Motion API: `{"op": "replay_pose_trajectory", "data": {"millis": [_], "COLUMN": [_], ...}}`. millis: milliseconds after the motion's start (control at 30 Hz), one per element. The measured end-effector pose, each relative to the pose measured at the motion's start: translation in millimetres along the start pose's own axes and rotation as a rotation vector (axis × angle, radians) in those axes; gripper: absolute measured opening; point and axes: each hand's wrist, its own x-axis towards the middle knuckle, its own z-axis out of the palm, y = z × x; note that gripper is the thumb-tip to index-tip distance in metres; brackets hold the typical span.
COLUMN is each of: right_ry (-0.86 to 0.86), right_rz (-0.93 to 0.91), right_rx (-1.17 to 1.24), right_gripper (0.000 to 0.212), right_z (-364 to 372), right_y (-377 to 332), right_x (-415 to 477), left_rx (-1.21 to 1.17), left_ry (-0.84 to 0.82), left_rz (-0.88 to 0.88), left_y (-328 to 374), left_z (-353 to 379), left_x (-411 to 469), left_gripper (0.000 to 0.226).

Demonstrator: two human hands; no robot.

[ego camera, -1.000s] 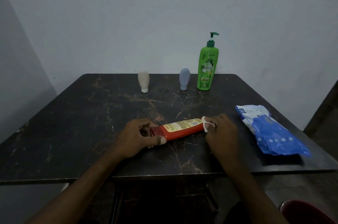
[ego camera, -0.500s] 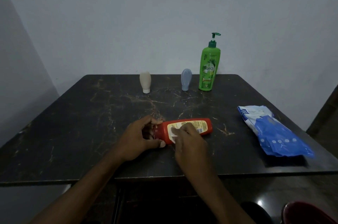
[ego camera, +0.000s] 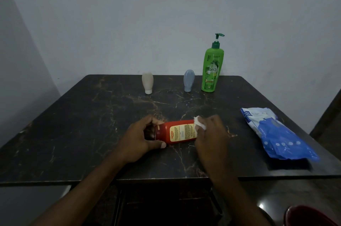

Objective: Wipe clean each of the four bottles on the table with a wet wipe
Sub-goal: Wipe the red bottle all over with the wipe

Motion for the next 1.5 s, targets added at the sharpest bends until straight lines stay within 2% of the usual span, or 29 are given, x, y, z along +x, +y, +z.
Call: {"op": "replay_pose_trajectory", "data": {"millis": [133, 233, 333, 533, 633, 767, 900, 1033, 1233, 1500], "right_ry": [-0.102, -0.083, -0.024, 0.061, 0.041, -0.085, -0.11, -0.095, -0.016, 0.022], "right_rz": [-0.215, -0.245, -0.178, 0.119, 0.029, -0.175, -0.346, -0.28, -0.073, -0.086], "right_rx": [-0.025, -0.102, -0.119, -0.061, -0.006, -0.026, -0.038, -0.055, 0.006, 0.105], "right_gripper": [0.047, 0.055, 0.047, 0.024, 0.024, 0.035, 0.028, 0.031, 0.022, 0.02], "right_z": [18, 20, 8, -9, -3, 13, 20, 10, -15, -2], "right_y": [-24, -19, -1, 31, 9, -28, -34, -11, 30, 29], "right_x": [-16, -16, -6, 8, -2, -24, -34, -21, 4, -6], "left_rx": [-0.014, 0.019, 0.049, 0.093, 0.102, 0.068, 0.086, 0.22, 0.23, 0.083], "left_ry": [0.047, 0.079, 0.099, 0.115, 0.115, 0.111, 0.113, 0.14, 0.142, 0.042], "left_rz": [0.035, 0.07, 0.12, 0.171, 0.202, 0.227, 0.272, 0.3, 0.352, 0.28], "left_y": [1, 0, -1, -1, -1, -3, -5, -4, -8, -15], "left_z": [2, 3, 3, 3, 3, 6, 8, 9, 8, 4], "left_x": [-3, -4, -4, -5, -5, -5, -5, -5, -2, 3], "left_gripper": [0.048, 0.046, 0.044, 0.044, 0.043, 0.041, 0.041, 0.041, 0.039, 0.054]}}
